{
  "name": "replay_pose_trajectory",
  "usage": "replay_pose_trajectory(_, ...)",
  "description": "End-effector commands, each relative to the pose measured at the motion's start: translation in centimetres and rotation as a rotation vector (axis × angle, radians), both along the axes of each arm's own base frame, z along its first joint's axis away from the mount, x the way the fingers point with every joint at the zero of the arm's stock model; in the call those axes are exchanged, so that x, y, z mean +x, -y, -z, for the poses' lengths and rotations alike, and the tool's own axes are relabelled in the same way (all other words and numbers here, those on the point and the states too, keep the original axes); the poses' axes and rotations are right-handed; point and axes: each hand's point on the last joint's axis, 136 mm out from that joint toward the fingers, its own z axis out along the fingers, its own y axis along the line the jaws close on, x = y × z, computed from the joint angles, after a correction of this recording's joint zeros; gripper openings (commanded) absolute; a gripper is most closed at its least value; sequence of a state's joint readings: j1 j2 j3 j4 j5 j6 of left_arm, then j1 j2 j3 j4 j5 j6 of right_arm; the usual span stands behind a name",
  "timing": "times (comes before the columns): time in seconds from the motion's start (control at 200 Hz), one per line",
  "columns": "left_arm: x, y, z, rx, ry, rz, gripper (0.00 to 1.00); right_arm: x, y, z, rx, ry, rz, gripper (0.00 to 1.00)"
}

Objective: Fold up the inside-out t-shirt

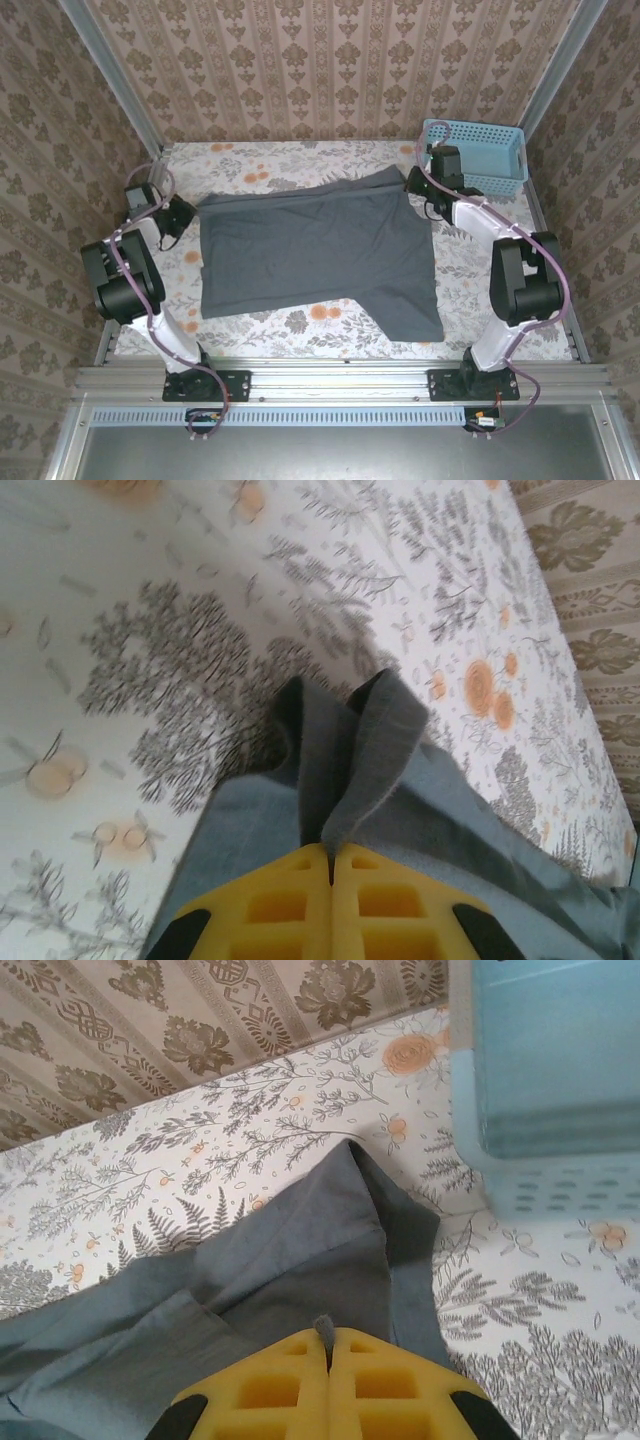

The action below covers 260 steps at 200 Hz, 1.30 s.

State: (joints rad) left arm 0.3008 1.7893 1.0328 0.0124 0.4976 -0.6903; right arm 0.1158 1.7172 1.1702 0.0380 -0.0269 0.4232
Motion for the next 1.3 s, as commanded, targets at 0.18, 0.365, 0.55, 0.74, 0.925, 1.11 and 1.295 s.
replay_pose_trajectory(0.18,-3.5,0.4,1.7,-0.05,-0.035,-0.103,0.0,-3.8,2.7,2.7,0.037,-0.074,0.179,0.0)
replay_pose_trajectory(0.365,-5.7,0.3,3.0,-0.032,-0.1,-0.141,0.03,-5.7,2.5,4.3,0.096,-0.108,0.204,0.07)
replay_pose_trajectory(0.55,-6.7,-1.0,-0.1,0.109,-0.131,-0.188,0.29,-6.1,2.9,2.7,0.068,-0.091,0.214,0.36)
replay_pose_trajectory(0.74,-3.9,1.5,-6.2,0.302,-0.072,-0.075,0.44,-3.6,-0.5,-2.5,-0.049,-0.009,0.112,0.58)
replay_pose_trajectory(0.925,0.8,7.4,-6.6,0.268,-0.023,0.098,0.43,1.6,-5.8,-1.0,0.002,-0.098,-0.026,0.59)
replay_pose_trajectory(1.11,4.3,10.1,-2.8,0.215,-0.075,0.199,0.44,6.9,-8.7,3.4,0.059,-0.201,-0.076,0.6)
replay_pose_trajectory(1.295,5.8,10.0,1.2,0.204,-0.153,0.223,0.44,9.5,-9.1,8.2,0.095,-0.331,-0.04,0.59)
